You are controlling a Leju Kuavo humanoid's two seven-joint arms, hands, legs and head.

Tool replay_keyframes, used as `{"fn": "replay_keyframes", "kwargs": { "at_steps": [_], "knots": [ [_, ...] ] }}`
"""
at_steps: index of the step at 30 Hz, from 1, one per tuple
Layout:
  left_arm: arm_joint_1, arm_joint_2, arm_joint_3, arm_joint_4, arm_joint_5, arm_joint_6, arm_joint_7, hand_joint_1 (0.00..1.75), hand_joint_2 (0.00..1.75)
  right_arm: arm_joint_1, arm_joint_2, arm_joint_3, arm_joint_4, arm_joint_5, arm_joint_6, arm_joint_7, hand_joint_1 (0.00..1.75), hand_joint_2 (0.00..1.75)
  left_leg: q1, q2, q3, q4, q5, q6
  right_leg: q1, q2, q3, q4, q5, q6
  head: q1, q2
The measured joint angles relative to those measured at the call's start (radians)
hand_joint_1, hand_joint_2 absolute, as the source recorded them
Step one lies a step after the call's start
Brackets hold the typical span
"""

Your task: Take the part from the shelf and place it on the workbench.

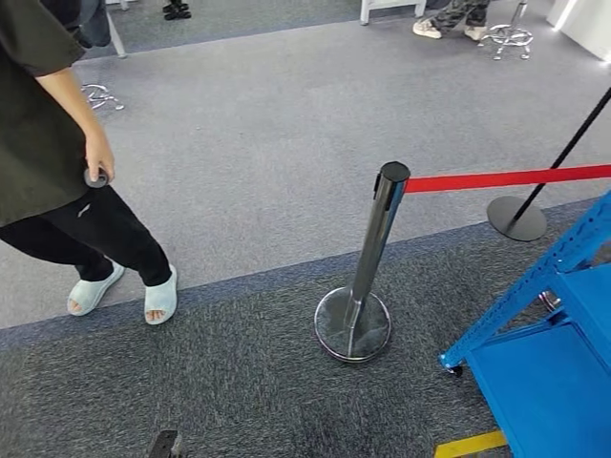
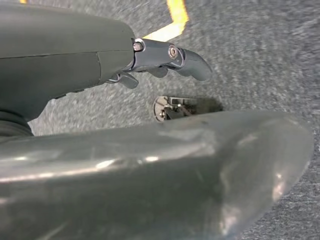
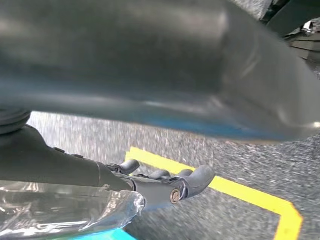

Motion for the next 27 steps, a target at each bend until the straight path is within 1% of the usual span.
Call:
{"fn": "replay_keyframes", "kwargs": {
  "at_steps": [1,2,3,4,5,6,7,8,9,10,11,12,13,14,15,16,18,19,20,21,22,23,24,25,26,27],
  "knots": [
    [-0.001,0.001,0.000,0.000,0.000,-0.002,-0.002,0.00,0.00,0.000,0.000,-0.005,0.000,-0.002,-0.001,0.000,0.00,0.00,0.000,-0.013,0.010,-0.025,0.002,0.003,-0.002,0.012,-0.004,-0.001,0.002,0.006,0.000,0.000],
    [-0.001,0.002,0.000,0.000,0.000,-0.005,-0.005,0.00,0.00,0.001,0.000,-0.009,0.000,-0.005,-0.002,0.001,0.00,0.00,-0.001,-0.011,0.012,-0.034,0.000,0.006,-0.003,0.024,-0.008,-0.004,0.005,0.014,-0.001,0.000],
    [-0.002,0.003,0.000,0.000,-0.002,-0.009,-0.009,0.00,0.00,0.003,0.000,-0.014,0.000,-0.009,-0.003,0.001,0.00,0.00,-0.002,0.000,0.012,-0.036,0.003,0.011,-0.005,0.033,-0.012,-0.008,0.009,0.021,-0.001,0.000],
    [-0.003,0.005,0.000,0.000,-0.005,-0.012,-0.011,0.00,0.00,0.007,0.000,-0.019,0.000,-0.012,-0.003,0.000,0.00,0.00,-0.001,0.012,0.014,-0.040,0.006,0.018,-0.005,0.021,-0.017,-0.005,0.006,0.026,0.000,0.000],
    [-0.003,0.006,0.000,0.000,-0.010,-0.014,-0.012,0.00,0.00,0.008,0.000,-0.024,0.000,-0.015,-0.002,-0.001,0.00,0.00,-0.001,0.024,0.016,-0.044,0.009,0.024,-0.003,-0.006,-0.029,0.015,-0.007,0.030,0.002,0.000],
    [-0.002,0.007,0.000,0.000,-0.016,-0.015,-0.012,0.00,0.00,0.007,0.000,-0.028,0.000,-0.018,0.000,-0.003,0.00,0.00,-0.001,0.039,0.017,-0.048,0.011,0.030,-0.001,-0.041,-0.049,0.058,-0.032,0.032,0.005,0.000],
    [-0.001,0.009,0.000,0.000,-0.020,-0.016,-0.011,0.00,0.00,0.004,0.000,-0.031,0.000,-0.021,0.003,-0.006,0.00,0.00,-0.003,0.055,0.019,-0.048,0.010,0.033,0.001,-0.080,-0.079,0.121,-0.066,0.033,0.007,0.000],
    [0.002,0.010,0.000,0.000,-0.023,-0.016,-0.010,0.00,0.00,0.001,0.000,-0.035,0.000,-0.026,0.005,-0.010,0.00,0.00,-0.005,0.071,0.020,-0.048,0.008,0.036,0.001,-0.101,-0.113,0.193,-0.101,0.036,0.008,0.000],
    [0.003,0.011,0.000,0.000,-0.026,-0.017,-0.009,0.00,0.00,-0.002,0.000,-0.039,0.000,-0.030,0.007,-0.014,0.00,0.00,-0.006,0.088,0.021,-0.048,0.007,0.037,0.000,-0.111,-0.140,0.253,-0.123,0.038,0.008,0.000],
    [0.003,0.012,0.000,0.000,-0.028,-0.017,-0.010,0.00,0.00,-0.002,0.000,-0.044,0.000,-0.034,0.008,-0.018,0.00,0.00,-0.007,0.103,0.022,-0.048,0.005,0.037,-0.001,-0.116,-0.152,0.281,-0.128,0.040,0.008,0.000],
    [0.002,0.013,0.000,0.000,-0.032,-0.018,-0.012,0.00,0.00,-0.001,0.000,-0.049,0.000,-0.036,0.006,-0.022,0.00,0.00,-0.007,0.117,0.025,-0.048,0.003,0.036,-0.001,-0.120,-0.141,0.269,-0.114,0.042,0.008,0.000],
    [0.002,0.013,-0.001,0.000,-0.037,-0.020,-0.015,0.00,0.00,-0.001,0.000,-0.053,0.000,-0.038,0.004,-0.025,0.00,0.00,-0.007,0.130,0.029,-0.048,0.000,0.034,-0.002,-0.129,-0.109,0.216,-0.085,0.043,0.008,0.000],
    [0.001,0.013,-0.002,0.000,-0.043,-0.022,-0.018,0.00,0.00,-0.001,-0.001,-0.056,0.000,-0.039,0.002,-0.028,0.00,0.00,-0.007,0.142,0.034,-0.048,-0.004,0.030,-0.002,-0.152,-0.065,0.140,-0.054,0.043,0.009,0.000],
    [0.001,0.014,-0.002,0.000,-0.049,-0.023,-0.020,0.00,0.00,-0.003,-0.001,-0.059,0.000,-0.041,0.001,-0.030,0.00,0.00,-0.010,0.153,0.039,-0.046,-0.009,0.024,-0.001,-0.173,-0.024,0.072,-0.031,0.040,0.008,0.000],
    [0.001,0.015,-0.004,0.000,-0.058,-0.025,-0.019,0.00,0.00,-0.006,-0.002,-0.062,0.000,-0.046,0.001,-0.033,0.00,0.00,-0.013,0.162,0.043,-0.045,-0.013,0.019,0.001,-0.189,0.004,0.024,-0.018,0.036,0.007,0.000],
    [0.001,0.016,-0.007,0.000,-0.066,-0.027,-0.016,0.00,0.00,-0.008,-0.002,-0.067,0.000,-0.057,0.005,-0.037,0.00,0.00,-0.015,0.171,0.046,-0.044,-0.016,0.015,0.004,-0.197,0.016,0.001,-0.015,0.030,0.006,0.000],
    [-0.002,0.017,-0.015,0.000,-0.078,-0.028,-0.008,0.00,0.00,-0.010,-0.002,-0.087,0.000,-0.099,0.015,-0.052,0.00,0.00,-0.015,0.189,0.051,-0.044,-0.019,0.006,0.007,-0.175,0.012,0.000,-0.016,0.016,0.004,0.000],
    [-0.003,0.018,-0.017,0.000,-0.079,-0.029,-0.008,0.00,0.00,-0.009,-0.003,-0.102,0.000,-0.120,0.018,-0.059,0.00,0.00,-0.013,0.189,0.053,-0.043,-0.023,0.000,0.007,-0.163,0.011,0.000,-0.014,0.010,0.004,0.000],
    [-0.004,0.018,-0.019,0.000,-0.077,-0.029,-0.010,0.00,0.00,-0.009,-0.004,-0.116,0.000,-0.135,0.018,-0.063,0.00,0.00,-0.011,0.171,0.049,-0.030,-0.035,-0.006,0.005,-0.152,0.011,-0.002,-0.013,0.004,0.004,0.000],
    [-0.005,0.018,-0.019,0.000,-0.075,-0.029,-0.013,0.00,0.00,-0.009,-0.004,-0.128,-0.001,-0.143,0.015,-0.065,0.00,0.00,-0.010,0.146,0.036,0.002,-0.058,-0.011,0.002,-0.140,0.012,-0.003,-0.011,-0.001,0.002,0.000],
    [-0.004,0.018,-0.019,0.000,-0.073,-0.029,-0.016,0.00,0.00,-0.010,-0.005,-0.137,-0.001,-0.146,0.013,-0.066,0.00,0.00,-0.008,0.115,0.010,0.057,-0.089,-0.015,0.000,-0.128,0.011,-0.004,-0.009,-0.005,0.000,0.000],
    [-0.003,0.018,-0.019,0.000,-0.072,-0.029,-0.019,0.00,0.00,-0.011,-0.006,-0.144,-0.001,-0.147,0.012,-0.066,0.00,0.00,-0.008,0.091,-0.027,0.130,-0.124,-0.016,-0.001,-0.115,0.010,-0.004,-0.008,-0.008,-0.002,0.000],
    [-0.001,0.017,-0.020,0.000,-0.071,-0.029,-0.022,0.00,0.00,-0.013,-0.007,-0.150,-0.001,-0.149,0.010,-0.065,0.00,0.00,-0.008,0.081,-0.063,0.199,-0.150,-0.016,-0.001,-0.100,0.009,-0.004,-0.008,-0.010,-0.002,0.000],
    [0.001,0.017,-0.020,0.000,-0.070,-0.029,-0.025,0.00,0.00,-0.013,-0.007,-0.157,-0.001,-0.152,0.009,-0.063,0.00,0.00,-0.008,0.077,-0.091,0.246,-0.159,-0.015,0.000,-0.085,0.008,-0.004,-0.008,-0.011,-0.002,0.000],
    [0.002,0.017,-0.020,0.000,-0.069,-0.028,-0.028,0.00,0.00,-0.012,-0.007,-0.164,-0.001,-0.156,0.008,-0.060,0.00,0.00,-0.008,0.075,-0.103,0.257,-0.147,-0.013,0.000,-0.069,0.009,-0.004,-0.007,-0.011,-0.002,0.000],
    [0.003,0.017,-0.020,0.000,-0.069,-0.027,-0.031,0.00,0.00,-0.011,-0.007,-0.170,-0.001,-0.161,0.009,-0.057,0.00,0.00,-0.008,0.072,-0.094,0.226,-0.115,-0.011,-0.001,-0.053,0.009,-0.004,-0.006,-0.010,-0.002,0.000]
  ]
}}
